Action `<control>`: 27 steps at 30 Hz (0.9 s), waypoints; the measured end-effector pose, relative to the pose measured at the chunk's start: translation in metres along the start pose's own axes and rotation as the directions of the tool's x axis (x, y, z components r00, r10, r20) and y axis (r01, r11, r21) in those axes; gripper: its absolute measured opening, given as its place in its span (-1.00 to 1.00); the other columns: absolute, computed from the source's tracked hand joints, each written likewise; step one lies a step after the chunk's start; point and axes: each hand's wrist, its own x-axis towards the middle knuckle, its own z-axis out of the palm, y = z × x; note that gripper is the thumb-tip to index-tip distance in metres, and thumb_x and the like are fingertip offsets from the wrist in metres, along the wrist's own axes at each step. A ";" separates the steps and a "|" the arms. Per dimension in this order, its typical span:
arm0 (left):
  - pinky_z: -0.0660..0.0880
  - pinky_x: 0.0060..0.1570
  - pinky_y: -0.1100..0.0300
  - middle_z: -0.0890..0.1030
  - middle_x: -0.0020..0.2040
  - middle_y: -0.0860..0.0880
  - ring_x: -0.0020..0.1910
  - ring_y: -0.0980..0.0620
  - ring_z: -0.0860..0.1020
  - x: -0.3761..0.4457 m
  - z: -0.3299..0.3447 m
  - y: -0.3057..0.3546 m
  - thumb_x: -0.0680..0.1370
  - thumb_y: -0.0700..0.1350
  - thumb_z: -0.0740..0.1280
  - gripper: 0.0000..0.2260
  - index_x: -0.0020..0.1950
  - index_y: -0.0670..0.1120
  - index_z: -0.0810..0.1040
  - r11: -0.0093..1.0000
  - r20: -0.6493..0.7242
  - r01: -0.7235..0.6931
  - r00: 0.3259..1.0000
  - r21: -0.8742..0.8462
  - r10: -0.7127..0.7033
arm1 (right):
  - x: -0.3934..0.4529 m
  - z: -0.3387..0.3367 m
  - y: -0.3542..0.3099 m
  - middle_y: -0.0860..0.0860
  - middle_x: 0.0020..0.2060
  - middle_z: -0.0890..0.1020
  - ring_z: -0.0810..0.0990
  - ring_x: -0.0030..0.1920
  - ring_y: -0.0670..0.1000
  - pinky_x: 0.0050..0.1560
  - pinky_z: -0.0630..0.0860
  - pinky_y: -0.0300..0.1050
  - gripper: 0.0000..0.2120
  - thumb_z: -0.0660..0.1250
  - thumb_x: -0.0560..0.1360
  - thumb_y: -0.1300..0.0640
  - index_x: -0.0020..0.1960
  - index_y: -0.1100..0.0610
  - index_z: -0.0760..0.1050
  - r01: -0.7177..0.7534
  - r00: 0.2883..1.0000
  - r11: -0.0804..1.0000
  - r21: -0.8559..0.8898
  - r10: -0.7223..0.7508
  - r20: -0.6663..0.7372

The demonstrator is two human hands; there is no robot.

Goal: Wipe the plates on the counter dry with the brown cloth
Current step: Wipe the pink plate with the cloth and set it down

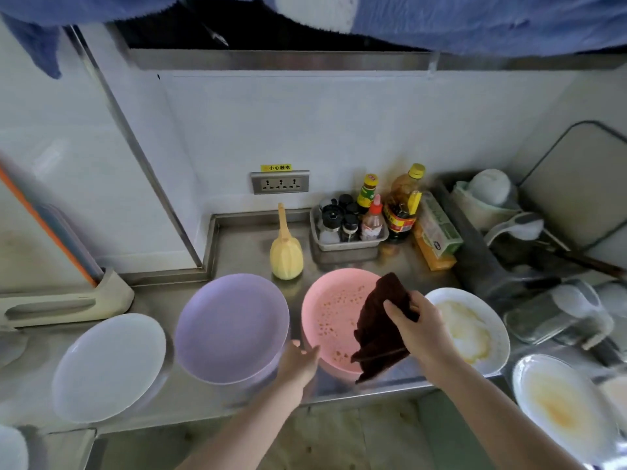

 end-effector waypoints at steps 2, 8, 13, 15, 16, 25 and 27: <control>0.56 0.21 -0.03 0.56 0.26 -0.18 0.22 -0.20 0.58 0.006 0.018 -0.004 0.56 -0.06 0.36 -0.48 0.45 -0.25 0.33 1.000 -0.039 0.025 0.999 0.001 -0.025 | 0.005 -0.015 0.007 0.09 -0.03 0.63 0.59 0.02 0.10 0.09 0.55 0.12 -0.86 0.30 0.56 0.11 0.10 0.10 0.44 0.018 1.000 1.000 0.005 -0.018 0.020; 0.63 -0.12 0.00 0.67 0.00 -0.21 0.03 -0.27 0.65 0.059 0.050 -0.022 0.47 -0.05 0.40 -0.61 0.19 -0.26 0.55 0.998 -0.240 0.061 0.968 -0.031 -0.066 | 0.025 -0.053 0.031 0.05 -0.08 0.63 0.60 -0.05 0.01 -0.02 0.53 -0.01 -0.91 0.28 0.57 0.12 0.06 0.09 0.44 0.070 0.992 0.998 -0.007 -0.068 0.101; 0.62 -0.02 -0.26 0.66 -0.12 -0.28 -0.11 -0.22 0.65 0.065 0.059 -0.026 0.41 -0.23 0.28 -0.78 -0.02 -0.28 0.59 0.981 -0.244 0.079 0.962 -0.180 -0.123 | 0.041 -0.082 0.041 0.07 -0.10 0.64 0.61 -0.07 0.03 -0.05 0.54 -0.01 -0.86 0.28 0.57 0.11 0.09 0.15 0.46 0.076 0.984 0.996 -0.038 -0.069 0.165; 0.65 -0.09 -0.18 0.64 -0.06 -0.19 -0.05 -0.21 0.63 0.022 0.061 -0.001 0.52 -0.29 0.24 -0.86 0.03 -0.22 0.54 0.965 -0.207 0.034 0.974 -0.261 -0.091 | 0.045 -0.090 0.037 0.12 -0.12 0.63 0.60 -0.11 0.08 -0.14 0.51 -0.03 -0.83 0.28 0.57 0.11 0.06 0.22 0.44 0.085 0.983 0.995 -0.056 -0.075 0.165; 0.66 -0.14 -0.13 0.62 -0.01 -0.13 -0.01 -0.17 0.61 0.011 0.061 0.003 0.55 -0.27 0.23 -0.83 0.11 -0.17 0.50 0.957 -0.188 0.002 0.980 -0.289 -0.059 | 0.047 -0.092 0.034 0.14 -0.13 0.62 0.59 -0.10 0.11 -0.13 0.51 0.00 -0.81 0.28 0.57 0.11 0.05 0.25 0.43 0.092 0.983 0.993 -0.069 -0.080 0.164; 0.58 -0.32 0.08 0.53 0.13 -0.10 0.04 -0.11 0.56 -0.068 -0.004 0.035 0.62 -0.12 0.16 -0.85 0.17 -0.06 0.40 0.953 -0.248 -0.205 0.957 -0.224 0.148 | 0.026 -0.088 -0.051 -0.02 -0.03 0.52 0.52 -0.03 0.01 -0.08 0.44 -0.15 -0.63 0.37 0.51 -0.01 0.18 0.17 0.39 0.296 0.951 0.918 -0.264 -0.256 0.176; 0.60 -0.23 -0.02 0.54 0.02 -0.12 -0.05 -0.11 0.56 -0.095 -0.026 0.048 0.63 -0.14 0.17 -0.93 0.02 0.00 0.44 0.929 -0.273 -0.273 0.940 -0.249 0.203 | 0.013 -0.083 -0.079 -0.02 0.00 0.53 0.55 0.01 0.04 -0.08 0.45 -0.19 -0.63 0.39 0.51 0.06 0.22 0.17 0.38 0.464 0.886 0.834 -0.299 -0.431 0.171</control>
